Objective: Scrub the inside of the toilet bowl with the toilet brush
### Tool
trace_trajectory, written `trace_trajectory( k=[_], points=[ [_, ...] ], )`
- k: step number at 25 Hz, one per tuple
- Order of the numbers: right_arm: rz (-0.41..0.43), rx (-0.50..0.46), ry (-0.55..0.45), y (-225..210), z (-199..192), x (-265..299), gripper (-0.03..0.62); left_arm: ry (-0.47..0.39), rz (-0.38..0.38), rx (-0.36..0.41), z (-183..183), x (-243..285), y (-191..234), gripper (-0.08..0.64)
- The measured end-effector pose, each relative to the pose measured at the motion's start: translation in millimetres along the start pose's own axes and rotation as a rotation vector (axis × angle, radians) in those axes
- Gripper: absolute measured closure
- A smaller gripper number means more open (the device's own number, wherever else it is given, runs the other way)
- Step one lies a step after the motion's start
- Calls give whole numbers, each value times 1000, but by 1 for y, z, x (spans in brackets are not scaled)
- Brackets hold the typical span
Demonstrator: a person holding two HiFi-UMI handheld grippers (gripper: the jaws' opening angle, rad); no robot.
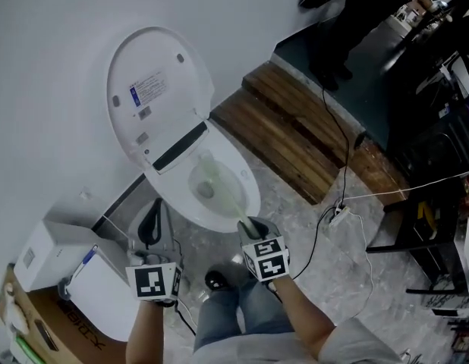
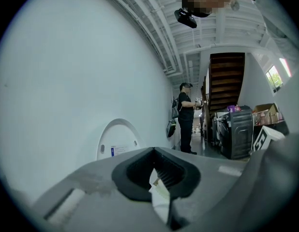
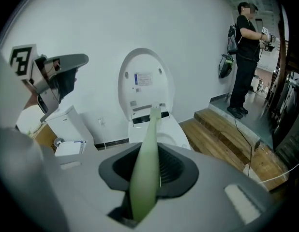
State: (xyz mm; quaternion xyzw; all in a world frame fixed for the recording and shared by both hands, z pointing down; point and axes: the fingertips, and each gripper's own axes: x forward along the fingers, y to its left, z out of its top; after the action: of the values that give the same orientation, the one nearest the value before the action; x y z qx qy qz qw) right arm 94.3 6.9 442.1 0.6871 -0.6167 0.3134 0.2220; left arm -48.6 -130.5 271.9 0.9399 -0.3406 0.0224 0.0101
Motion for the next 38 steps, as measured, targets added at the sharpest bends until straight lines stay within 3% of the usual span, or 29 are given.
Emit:
trace_trajectory(
  k=[11, 16, 25, 38],
  points=[
    [8, -53, -213, 5, 85, -66, 506, -51, 15, 27, 63, -17, -16, 557],
    [26, -92, -288, 8, 115, -96, 506, -62, 63, 19, 83, -30, -25, 557],
    [45, -130, -406, 3, 146, -147, 506, -106, 147, 31, 115, -56, -34, 557],
    [57, -157, -569, -20, 178, -218, 506, -136, 189, 63, 147, -83, -78, 557]
  ],
)
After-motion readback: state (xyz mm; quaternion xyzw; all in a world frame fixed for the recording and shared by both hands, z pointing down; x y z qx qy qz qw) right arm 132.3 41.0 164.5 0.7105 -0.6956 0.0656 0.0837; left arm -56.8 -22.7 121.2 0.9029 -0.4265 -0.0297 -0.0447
